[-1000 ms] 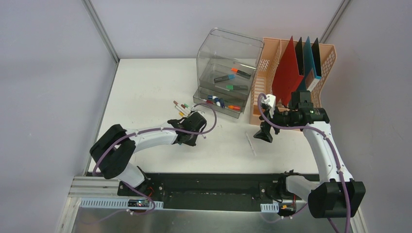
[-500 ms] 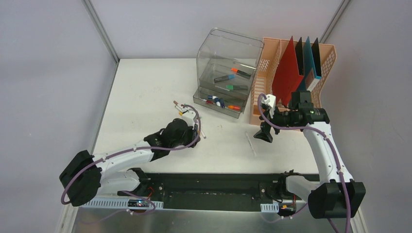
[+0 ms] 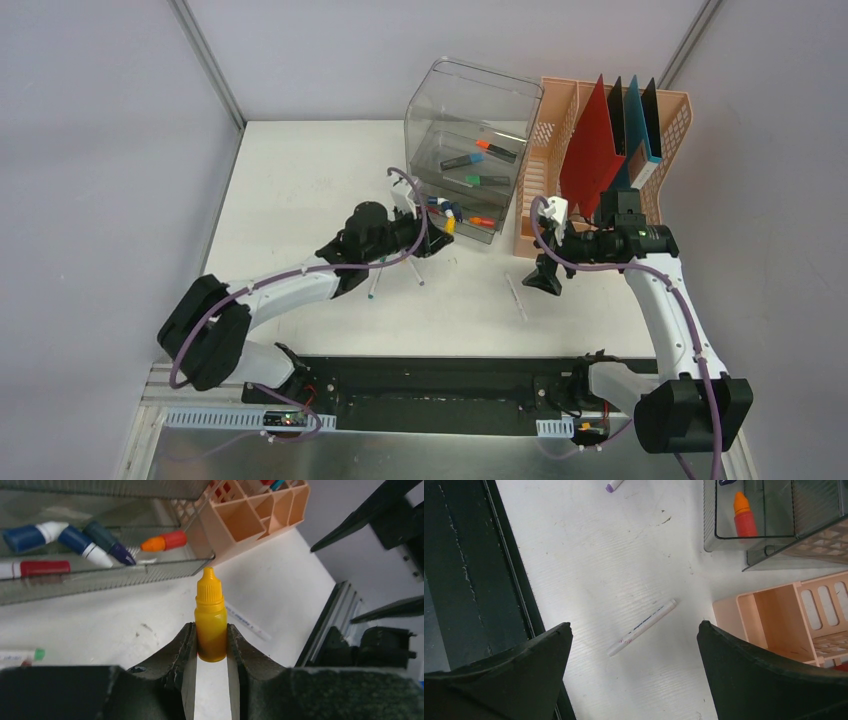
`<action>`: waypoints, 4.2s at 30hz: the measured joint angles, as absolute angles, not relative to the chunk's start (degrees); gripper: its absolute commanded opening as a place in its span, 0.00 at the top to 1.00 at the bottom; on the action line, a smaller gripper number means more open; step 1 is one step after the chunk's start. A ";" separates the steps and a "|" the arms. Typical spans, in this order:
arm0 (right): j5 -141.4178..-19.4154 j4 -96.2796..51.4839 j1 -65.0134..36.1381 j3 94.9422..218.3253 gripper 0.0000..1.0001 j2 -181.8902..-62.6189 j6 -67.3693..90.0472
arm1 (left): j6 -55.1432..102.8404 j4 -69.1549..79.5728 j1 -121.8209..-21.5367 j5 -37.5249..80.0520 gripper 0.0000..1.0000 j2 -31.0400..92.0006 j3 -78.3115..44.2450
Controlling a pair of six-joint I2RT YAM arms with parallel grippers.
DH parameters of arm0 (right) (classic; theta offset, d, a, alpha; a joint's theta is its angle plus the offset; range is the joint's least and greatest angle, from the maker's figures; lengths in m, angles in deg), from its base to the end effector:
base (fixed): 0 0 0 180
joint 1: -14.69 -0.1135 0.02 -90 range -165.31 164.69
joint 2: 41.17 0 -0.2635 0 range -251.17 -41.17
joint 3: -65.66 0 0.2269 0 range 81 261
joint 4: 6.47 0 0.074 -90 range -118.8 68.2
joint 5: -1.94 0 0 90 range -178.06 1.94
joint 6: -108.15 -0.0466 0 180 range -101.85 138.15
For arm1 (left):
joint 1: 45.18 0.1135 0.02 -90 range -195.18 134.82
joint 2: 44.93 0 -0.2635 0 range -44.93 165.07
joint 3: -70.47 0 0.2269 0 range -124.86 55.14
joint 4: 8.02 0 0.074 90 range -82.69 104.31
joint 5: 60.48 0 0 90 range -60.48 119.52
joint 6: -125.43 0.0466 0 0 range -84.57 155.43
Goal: Organize the desk
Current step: Pick up the stationery from the center of the board, then place the stationery in the drawer, then close the drawer in the storage box.
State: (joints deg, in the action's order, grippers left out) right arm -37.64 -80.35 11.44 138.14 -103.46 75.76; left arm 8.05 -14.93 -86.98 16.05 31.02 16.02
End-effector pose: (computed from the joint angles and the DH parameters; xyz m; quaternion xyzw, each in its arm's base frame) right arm 0.1644 0.0453 0.2940 -0.5298 0.7106 0.2749 0.3726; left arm 0.2034 -0.1965 0.2559 0.1698 0.7705 -0.4212 0.4473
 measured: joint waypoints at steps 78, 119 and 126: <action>-50.61 -79.78 -11.53 145.49 0.05 -110.06 79.32 | 7.90 15.02 -77.71 13.75 0.01 -13.64 33.27; -110.32 -37.33 -29.76 152.92 0.08 -146.80 59.98 | 6.00 29.36 -77.71 23.33 0.01 -28.46 34.73; -111.87 -36.98 -29.17 152.61 0.06 -146.80 60.55 | 5.98 29.38 -77.71 23.46 0.01 -28.46 34.73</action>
State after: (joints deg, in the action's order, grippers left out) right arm -111.87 -36.98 -29.17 152.61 -146.80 60.55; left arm 5.98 29.38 -77.71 23.46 -28.46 34.73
